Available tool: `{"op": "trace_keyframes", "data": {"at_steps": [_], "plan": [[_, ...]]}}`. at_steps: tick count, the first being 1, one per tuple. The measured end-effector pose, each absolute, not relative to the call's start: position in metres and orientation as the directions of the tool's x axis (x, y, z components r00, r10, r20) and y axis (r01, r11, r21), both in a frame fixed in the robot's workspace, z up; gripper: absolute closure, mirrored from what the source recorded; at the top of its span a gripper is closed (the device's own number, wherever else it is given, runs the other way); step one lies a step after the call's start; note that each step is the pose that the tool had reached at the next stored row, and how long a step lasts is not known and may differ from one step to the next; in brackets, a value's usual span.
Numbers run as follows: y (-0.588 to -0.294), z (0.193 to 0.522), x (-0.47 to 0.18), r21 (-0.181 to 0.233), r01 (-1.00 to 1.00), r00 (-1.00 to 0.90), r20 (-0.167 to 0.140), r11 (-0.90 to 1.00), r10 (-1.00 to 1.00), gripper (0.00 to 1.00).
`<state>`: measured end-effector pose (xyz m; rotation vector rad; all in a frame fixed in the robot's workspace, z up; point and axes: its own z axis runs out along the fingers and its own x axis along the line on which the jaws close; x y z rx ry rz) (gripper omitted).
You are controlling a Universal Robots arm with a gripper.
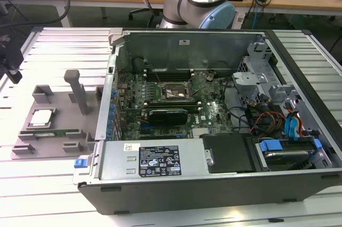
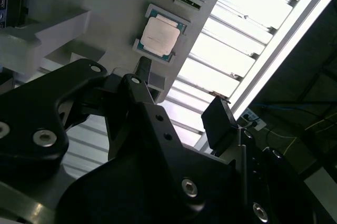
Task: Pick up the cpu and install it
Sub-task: 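Pick up the cpu and move it towards the insertion slot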
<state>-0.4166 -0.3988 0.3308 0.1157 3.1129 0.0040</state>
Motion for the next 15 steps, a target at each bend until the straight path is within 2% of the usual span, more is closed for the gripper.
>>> {"op": "trace_keyframes", "data": {"at_steps": [15], "plan": [[-0.3989, 0.3256, -0.4165, 0.003, 0.074, -0.997, -0.026, 0.997, 0.074, 0.34]]}}
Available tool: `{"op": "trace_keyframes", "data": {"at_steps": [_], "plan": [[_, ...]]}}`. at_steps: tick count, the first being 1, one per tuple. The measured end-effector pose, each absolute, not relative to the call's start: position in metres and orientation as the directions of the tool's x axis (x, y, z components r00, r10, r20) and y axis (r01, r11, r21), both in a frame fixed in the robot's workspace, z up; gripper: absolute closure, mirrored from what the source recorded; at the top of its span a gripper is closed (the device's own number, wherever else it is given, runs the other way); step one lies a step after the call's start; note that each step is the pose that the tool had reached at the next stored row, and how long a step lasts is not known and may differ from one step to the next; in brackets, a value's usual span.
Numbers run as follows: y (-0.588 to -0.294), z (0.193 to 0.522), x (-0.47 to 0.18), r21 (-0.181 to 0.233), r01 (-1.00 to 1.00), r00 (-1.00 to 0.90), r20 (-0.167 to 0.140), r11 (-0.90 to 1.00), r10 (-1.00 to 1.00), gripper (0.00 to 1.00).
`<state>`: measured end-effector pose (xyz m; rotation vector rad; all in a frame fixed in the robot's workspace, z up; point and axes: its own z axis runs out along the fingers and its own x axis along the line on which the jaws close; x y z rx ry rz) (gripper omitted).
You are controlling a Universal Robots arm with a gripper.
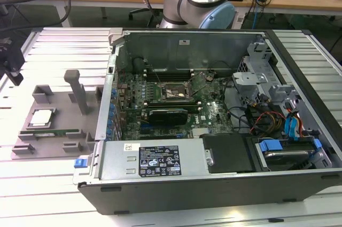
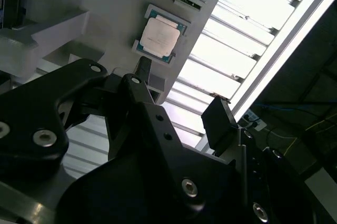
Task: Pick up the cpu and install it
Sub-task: 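Pick up the cpu and move it towards the insertion slot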
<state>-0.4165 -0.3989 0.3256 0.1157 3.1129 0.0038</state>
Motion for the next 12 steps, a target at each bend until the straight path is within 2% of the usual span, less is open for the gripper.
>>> {"op": "trace_keyframes", "data": {"at_steps": [12], "plan": [[-0.3989, 0.3216, -0.4166, 0.003, 0.074, -0.997, -0.026, 0.997, 0.074, 0.34]]}}
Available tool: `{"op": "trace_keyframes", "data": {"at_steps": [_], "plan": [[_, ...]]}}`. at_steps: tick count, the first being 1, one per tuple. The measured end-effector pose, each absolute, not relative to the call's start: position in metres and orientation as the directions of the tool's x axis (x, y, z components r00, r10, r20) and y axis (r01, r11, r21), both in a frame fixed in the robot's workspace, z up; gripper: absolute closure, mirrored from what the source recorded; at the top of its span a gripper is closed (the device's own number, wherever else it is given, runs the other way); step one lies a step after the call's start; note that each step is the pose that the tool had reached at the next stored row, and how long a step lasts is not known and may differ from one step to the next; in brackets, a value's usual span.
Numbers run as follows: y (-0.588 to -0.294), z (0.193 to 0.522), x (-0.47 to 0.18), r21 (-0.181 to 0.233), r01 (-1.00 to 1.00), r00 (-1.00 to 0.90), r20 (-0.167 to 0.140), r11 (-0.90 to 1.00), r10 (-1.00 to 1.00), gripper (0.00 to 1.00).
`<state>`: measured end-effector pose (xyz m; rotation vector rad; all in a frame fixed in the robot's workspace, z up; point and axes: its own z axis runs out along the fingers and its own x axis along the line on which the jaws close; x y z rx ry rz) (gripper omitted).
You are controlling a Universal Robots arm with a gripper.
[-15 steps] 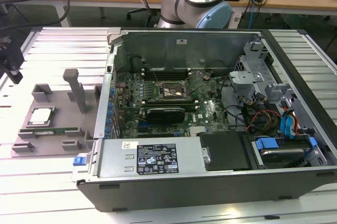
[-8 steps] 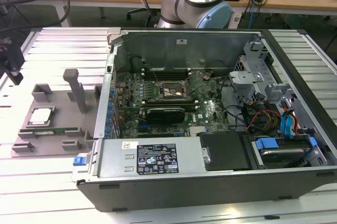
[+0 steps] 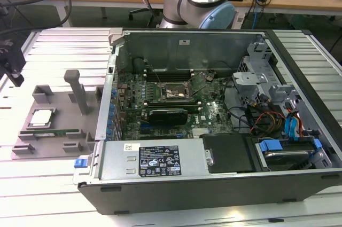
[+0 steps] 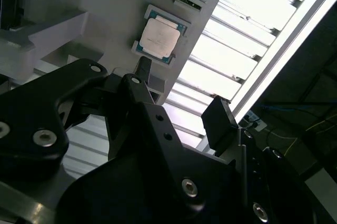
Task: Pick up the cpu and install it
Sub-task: 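Pick up the cpu and move it towards the insertion slot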
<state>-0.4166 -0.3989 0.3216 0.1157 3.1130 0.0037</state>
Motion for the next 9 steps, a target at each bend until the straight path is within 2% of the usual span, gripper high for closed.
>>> {"op": "trace_keyframes", "data": {"at_steps": [9], "plan": [[-0.3989, 0.3178, -0.4165, 0.003, 0.074, -0.997, -0.026, 0.997, 0.074, 0.34]]}}
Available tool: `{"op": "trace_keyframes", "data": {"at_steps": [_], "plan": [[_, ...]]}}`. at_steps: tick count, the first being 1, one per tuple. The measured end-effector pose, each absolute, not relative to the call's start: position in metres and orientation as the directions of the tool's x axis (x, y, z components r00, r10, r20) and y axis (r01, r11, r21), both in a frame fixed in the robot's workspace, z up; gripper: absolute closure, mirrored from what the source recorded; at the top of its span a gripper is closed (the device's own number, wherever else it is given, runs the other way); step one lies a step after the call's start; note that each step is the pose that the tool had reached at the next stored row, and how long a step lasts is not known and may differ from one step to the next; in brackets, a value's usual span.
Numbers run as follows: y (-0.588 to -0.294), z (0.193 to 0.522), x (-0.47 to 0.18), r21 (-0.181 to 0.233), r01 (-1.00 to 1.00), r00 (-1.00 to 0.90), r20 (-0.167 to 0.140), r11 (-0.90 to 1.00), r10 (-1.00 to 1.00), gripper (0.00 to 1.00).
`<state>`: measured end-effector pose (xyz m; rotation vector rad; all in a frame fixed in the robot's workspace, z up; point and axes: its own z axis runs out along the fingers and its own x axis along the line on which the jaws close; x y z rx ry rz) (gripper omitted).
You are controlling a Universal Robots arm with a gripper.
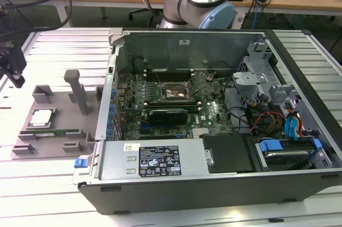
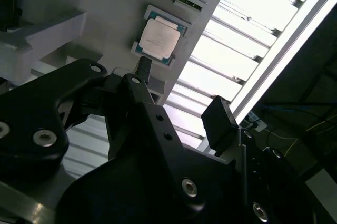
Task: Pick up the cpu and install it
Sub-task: 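Pick up the cpu and move it towards the insertion slot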
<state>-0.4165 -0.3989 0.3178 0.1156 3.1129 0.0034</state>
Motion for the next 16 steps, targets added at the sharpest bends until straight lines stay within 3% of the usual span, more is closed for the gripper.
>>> {"op": "trace_keyframes", "data": {"at_steps": [16], "plan": [[-0.3988, 0.3108, -0.4166, 0.003, 0.074, -0.997, -0.026, 0.997, 0.074, 0.34]]}}
